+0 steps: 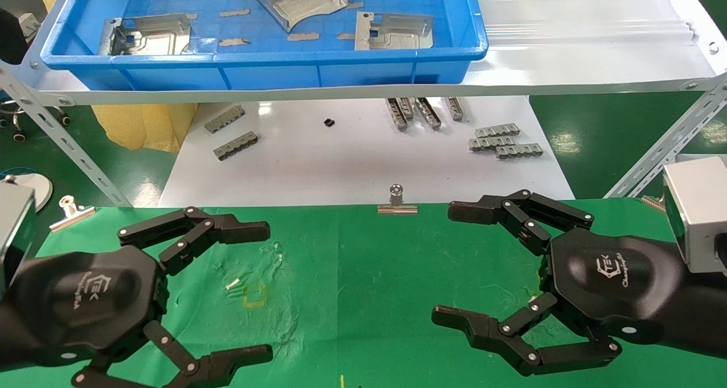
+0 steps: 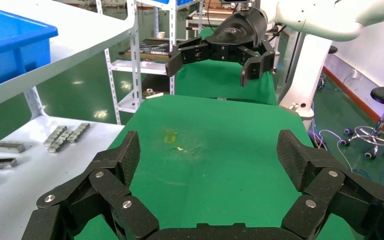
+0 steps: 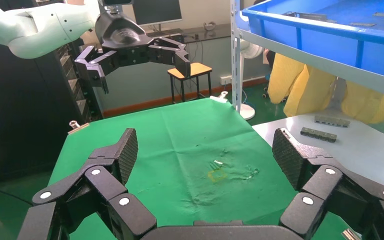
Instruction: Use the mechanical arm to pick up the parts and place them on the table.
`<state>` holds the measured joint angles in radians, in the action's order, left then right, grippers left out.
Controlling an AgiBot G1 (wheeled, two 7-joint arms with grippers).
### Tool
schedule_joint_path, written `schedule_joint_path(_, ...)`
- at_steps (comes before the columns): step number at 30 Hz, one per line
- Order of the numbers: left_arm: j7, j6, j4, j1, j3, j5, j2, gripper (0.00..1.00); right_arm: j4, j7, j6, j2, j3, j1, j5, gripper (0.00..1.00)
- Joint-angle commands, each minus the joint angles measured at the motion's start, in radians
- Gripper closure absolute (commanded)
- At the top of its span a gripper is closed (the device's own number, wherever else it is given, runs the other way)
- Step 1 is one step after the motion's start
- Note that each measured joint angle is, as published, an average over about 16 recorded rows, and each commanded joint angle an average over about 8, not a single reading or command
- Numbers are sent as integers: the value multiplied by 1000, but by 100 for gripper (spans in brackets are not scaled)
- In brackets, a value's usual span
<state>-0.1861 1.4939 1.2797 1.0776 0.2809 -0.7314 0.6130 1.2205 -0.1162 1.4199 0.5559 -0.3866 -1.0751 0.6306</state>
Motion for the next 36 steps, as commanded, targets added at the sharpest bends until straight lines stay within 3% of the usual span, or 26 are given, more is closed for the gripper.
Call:
schedule_joint_path(1, 0, 0, 0, 0, 0, 0, 0, 0, 0, 0, 0, 0, 0, 0, 0, 61)
schedule_joint_path(4, 0, 0, 0, 0, 0, 0, 0, 0, 0, 0, 0, 0, 0, 0, 0, 75)
schedule_joint_path(6, 0, 0, 0, 0, 0, 0, 0, 0, 0, 0, 0, 0, 0, 0, 0, 100)
schedule_joint_path(36, 0, 0, 0, 0, 0, 0, 0, 0, 0, 0, 0, 0, 0, 0, 0, 100)
